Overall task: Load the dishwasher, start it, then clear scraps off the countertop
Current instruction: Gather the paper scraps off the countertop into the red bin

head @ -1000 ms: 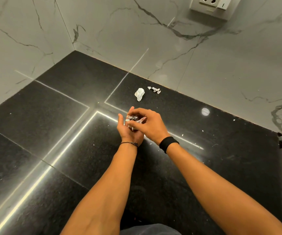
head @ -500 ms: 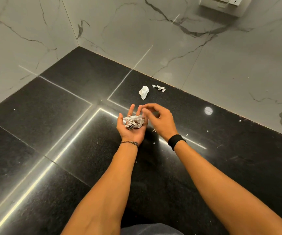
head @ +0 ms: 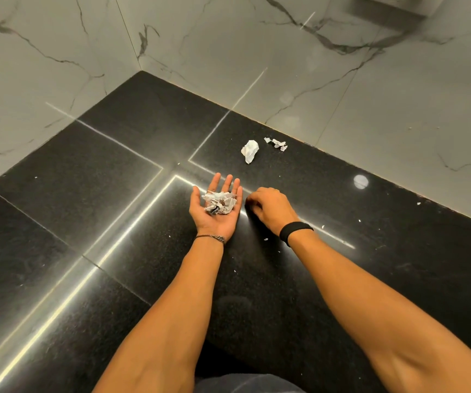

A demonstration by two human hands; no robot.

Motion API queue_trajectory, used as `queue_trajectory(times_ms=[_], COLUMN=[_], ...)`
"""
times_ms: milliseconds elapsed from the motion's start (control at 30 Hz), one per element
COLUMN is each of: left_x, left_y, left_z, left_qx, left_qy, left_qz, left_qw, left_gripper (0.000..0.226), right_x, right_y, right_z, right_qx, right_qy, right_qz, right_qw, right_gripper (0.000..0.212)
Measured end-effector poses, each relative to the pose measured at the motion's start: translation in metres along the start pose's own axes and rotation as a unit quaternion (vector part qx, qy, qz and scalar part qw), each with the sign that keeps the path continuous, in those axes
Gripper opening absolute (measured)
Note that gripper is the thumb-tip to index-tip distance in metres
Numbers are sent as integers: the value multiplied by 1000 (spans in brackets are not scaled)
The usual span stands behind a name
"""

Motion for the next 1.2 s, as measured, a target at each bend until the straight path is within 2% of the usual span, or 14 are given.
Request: queue_trajectory(times_ms=[100, 200, 300, 367, 533, 800, 933, 1100, 1200], left_x=[-5, -14, -23, -31, -44, -39, -39, -38, -36], left_y=[-3, -8, -8, -9, -19, -17, -15, -8, -5], left_z=[1, 5, 5, 3, 0, 2, 4, 4, 4], left_qx=[-8, -23, -31, -31, -49, -57, -49, -30, -24], left_qy=[10, 26, 30, 38, 57, 43, 44, 53, 54], left_qz=[-5, -7, -28, -28, -4, -3, 3, 1, -3], left_qw=[1000, 999, 999, 998, 997, 997, 998, 998, 998], left_gripper=[63, 65, 65, 65, 68, 62, 63, 62, 61], right_x=[12, 20, 8, -6, -17, 8, 16, 30, 24], right_y=[1, 16, 40, 49, 42, 54, 46, 20, 12], right_z=[8, 17, 21, 24, 28, 31, 27, 38, 45], right_qx=[35, 127, 167, 145, 95, 163, 132, 21, 10], right_qy=[-58, -133, -111, -72, -43, -102, -116, -127, -94], right_qz=[-62, -218, -330, -350, -285, -305, -257, -109, -72], right_qw=[996, 959, 922, 923, 953, 933, 950, 986, 993], right_gripper=[18, 12, 13, 16, 17, 12, 14, 23, 24])
Point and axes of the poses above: each hand's wrist, its own z-axis away from the middle knuckle, its own y-axis out of the back of the hand, x = y × z, the point moved 6 cm from there along -z, towards the middle knuckle, and after that the axes turned 5 degrees about x, right-handed, at the moved point
